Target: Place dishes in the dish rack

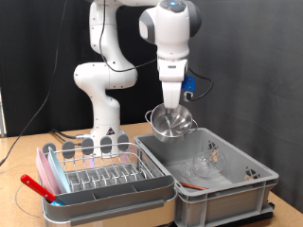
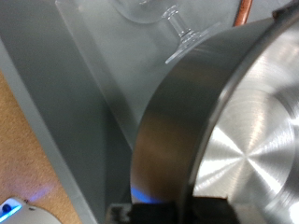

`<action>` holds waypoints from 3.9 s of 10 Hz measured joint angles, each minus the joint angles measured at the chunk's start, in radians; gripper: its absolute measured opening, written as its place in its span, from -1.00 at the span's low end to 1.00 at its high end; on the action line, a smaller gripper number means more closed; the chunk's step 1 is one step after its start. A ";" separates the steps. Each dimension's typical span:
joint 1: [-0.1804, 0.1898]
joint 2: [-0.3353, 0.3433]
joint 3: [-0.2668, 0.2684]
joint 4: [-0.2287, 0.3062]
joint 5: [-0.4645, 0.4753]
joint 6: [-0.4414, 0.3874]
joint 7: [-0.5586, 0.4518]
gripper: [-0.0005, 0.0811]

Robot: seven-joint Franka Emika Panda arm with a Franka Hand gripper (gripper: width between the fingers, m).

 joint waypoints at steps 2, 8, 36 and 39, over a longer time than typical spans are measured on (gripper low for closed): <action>-0.004 -0.001 -0.028 -0.001 -0.001 -0.070 -0.064 -0.93; -0.075 -0.072 -0.133 -0.045 -0.138 -0.225 -0.219 -0.93; -0.107 -0.053 -0.159 -0.282 -0.219 0.101 -0.373 0.96; -0.107 -0.096 -0.154 -0.278 -0.223 0.082 -0.375 0.99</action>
